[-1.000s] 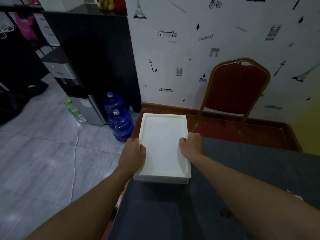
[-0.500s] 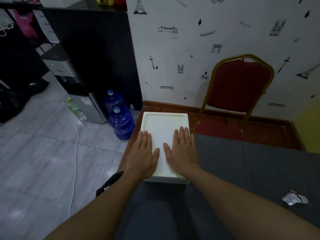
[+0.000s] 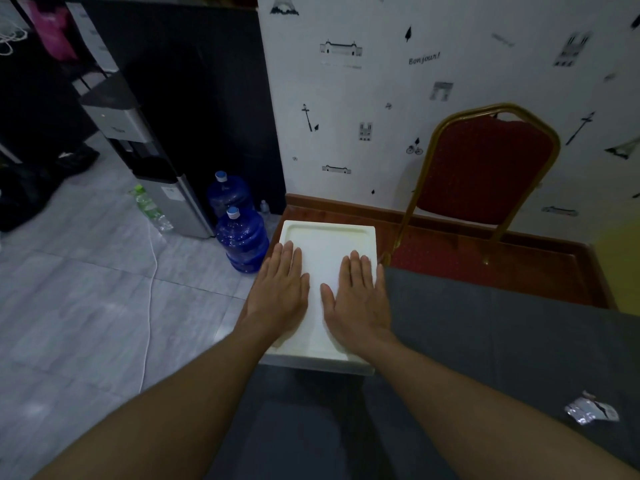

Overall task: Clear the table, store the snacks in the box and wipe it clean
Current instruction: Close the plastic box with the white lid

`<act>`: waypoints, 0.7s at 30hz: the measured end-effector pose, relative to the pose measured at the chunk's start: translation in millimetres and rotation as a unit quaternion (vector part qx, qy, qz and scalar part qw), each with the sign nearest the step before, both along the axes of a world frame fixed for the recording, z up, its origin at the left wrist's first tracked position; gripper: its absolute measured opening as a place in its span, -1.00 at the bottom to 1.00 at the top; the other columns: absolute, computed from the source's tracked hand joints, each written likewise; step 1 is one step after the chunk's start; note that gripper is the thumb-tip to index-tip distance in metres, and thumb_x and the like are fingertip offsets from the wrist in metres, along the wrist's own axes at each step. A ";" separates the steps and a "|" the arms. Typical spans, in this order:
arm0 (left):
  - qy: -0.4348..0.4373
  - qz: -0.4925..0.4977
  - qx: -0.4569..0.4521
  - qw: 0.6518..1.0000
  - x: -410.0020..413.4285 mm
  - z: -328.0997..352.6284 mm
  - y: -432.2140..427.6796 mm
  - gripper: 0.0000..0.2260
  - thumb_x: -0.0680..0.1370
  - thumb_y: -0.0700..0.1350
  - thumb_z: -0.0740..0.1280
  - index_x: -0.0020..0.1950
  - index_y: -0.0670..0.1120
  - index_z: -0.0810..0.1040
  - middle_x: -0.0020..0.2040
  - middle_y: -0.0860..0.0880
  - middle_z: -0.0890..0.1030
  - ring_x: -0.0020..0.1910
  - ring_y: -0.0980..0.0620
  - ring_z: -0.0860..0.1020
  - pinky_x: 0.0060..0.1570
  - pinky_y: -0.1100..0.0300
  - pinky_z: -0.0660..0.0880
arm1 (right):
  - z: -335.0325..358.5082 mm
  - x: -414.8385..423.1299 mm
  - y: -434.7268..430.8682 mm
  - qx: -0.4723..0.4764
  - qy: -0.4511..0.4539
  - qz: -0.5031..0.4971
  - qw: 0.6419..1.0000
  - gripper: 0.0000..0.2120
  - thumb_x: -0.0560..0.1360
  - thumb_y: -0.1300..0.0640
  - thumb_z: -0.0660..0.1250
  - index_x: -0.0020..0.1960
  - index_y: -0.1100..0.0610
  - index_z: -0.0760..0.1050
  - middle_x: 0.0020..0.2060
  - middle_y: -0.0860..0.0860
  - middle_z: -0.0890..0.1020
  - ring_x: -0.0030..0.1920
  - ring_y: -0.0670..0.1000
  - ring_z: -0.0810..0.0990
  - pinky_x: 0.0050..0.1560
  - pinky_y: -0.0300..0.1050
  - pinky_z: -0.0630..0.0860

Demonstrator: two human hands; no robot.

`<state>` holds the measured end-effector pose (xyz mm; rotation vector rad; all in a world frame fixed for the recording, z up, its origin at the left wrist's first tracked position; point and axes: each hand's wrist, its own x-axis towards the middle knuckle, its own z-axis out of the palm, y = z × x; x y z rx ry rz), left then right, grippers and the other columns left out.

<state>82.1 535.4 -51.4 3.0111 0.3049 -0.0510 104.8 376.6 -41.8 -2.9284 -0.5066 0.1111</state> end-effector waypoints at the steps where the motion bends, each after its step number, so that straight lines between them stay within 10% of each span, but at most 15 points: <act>1: -0.005 -0.002 0.004 1.000 -0.2 -2.5 -0.6 -0.34 0.56 0.28 -0.39 0.59 -0.02 -0.26 0.59 0.02 -0.27 0.55 0.02 -0.30 0.47 0.07 -0.29 | 1.6 3.9 -0.1 0.008 -0.003 0.003 1.000 -0.27 0.62 -0.29 -0.20 0.63 0.14 -0.08 0.62 0.08 -0.05 0.61 0.11 -0.14 0.54 0.12 -0.35; 21: -0.011 0.002 0.018 1.000 21.3 -0.3 0.2 -0.34 0.57 0.26 -0.34 0.61 -0.03 -0.12 0.62 -0.02 -0.12 0.59 -0.02 -0.18 0.49 0.04 -0.26 | -1.2 48.3 1.0 -0.001 -0.017 0.025 1.000 -0.31 0.63 -0.25 -0.18 0.63 0.12 -0.04 0.62 0.09 -0.02 0.61 0.11 -0.10 0.57 0.19 -0.14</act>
